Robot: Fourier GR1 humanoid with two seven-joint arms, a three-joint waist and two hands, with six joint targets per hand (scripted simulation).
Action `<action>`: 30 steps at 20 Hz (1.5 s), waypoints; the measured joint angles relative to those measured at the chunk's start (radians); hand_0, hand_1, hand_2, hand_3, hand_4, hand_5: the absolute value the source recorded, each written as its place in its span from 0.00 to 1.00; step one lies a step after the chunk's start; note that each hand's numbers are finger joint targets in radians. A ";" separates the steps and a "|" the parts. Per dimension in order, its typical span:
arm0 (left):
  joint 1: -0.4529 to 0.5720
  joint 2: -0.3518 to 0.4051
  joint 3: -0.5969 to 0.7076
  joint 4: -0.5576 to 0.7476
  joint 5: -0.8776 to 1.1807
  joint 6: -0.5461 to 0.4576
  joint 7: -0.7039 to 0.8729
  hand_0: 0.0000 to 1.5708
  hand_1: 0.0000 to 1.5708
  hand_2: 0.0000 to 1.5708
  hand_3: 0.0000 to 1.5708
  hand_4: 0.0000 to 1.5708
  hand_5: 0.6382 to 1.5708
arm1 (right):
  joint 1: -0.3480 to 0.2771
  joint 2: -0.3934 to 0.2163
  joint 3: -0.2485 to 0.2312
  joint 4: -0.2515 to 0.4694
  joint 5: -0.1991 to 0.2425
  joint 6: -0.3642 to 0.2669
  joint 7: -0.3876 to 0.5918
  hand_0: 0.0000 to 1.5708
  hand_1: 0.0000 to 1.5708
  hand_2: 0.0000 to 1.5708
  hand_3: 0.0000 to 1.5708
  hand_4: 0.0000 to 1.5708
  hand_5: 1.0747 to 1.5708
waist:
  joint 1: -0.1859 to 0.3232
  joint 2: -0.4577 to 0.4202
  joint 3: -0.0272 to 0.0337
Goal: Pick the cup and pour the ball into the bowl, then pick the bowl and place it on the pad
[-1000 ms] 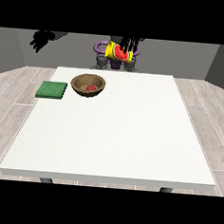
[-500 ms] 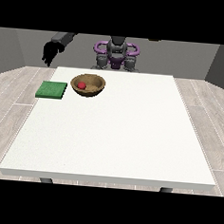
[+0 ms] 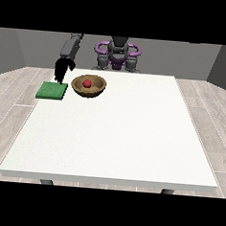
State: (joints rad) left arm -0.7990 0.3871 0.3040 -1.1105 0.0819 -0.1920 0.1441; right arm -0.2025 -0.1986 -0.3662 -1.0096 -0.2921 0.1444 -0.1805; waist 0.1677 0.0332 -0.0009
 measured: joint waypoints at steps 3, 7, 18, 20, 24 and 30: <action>0.031 0.036 0.026 -0.022 0.042 -0.044 0.005 0.00 0.00 0.00 0.00 0.63 0.98 | -0.017 0.022 0.012 0.060 0.015 0.000 -0.063 0.00 0.00 0.00 0.00 0.39 0.97 | -0.005 0.015 0.0007; 0.056 0.101 0.071 -0.025 0.088 -0.081 0.021 0.00 0.00 0.00 0.00 0.64 0.96 | -0.050 0.046 0.042 0.118 0.032 0.000 -0.095 0.00 0.00 0.00 0.00 0.36 0.98 | -0.042 0.025 0.0009; 0.065 0.180 0.111 -0.125 0.184 -0.125 0.068 0.00 0.00 0.00 0.00 0.65 0.97 | -0.122 0.019 0.022 0.295 0.029 0.062 -0.302 0.00 0.00 0.00 0.00 0.28 0.95 | -0.025 0.108 -0.0207; 0.078 0.183 0.112 -0.133 0.184 -0.122 0.066 0.00 0.00 0.00 0.00 0.65 0.96 | -0.125 0.019 0.026 0.298 0.033 0.058 -0.306 0.00 0.00 0.00 0.00 0.29 0.95 | -0.028 0.107 -0.0209; 0.087 0.194 0.121 -0.141 0.200 -0.138 0.056 0.00 0.00 0.00 0.00 0.65 0.96 | -0.122 0.025 0.031 0.284 0.046 0.023 -0.315 0.00 0.00 0.00 0.00 0.29 0.96 | -0.025 0.119 -0.0299; 0.085 0.225 0.138 -0.129 0.223 -0.160 0.056 0.00 0.00 0.00 0.00 0.65 0.97 | -0.177 0.069 0.036 0.300 0.054 -0.054 -0.306 0.00 0.00 0.00 0.00 0.39 0.99 | -0.019 0.140 -0.0164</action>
State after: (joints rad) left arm -0.7142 0.6118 0.4422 -1.2398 0.3051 -0.3517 0.2000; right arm -0.3790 -0.1295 -0.3300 -0.7100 -0.2380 0.0908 -0.4865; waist 0.1490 0.1737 -0.0173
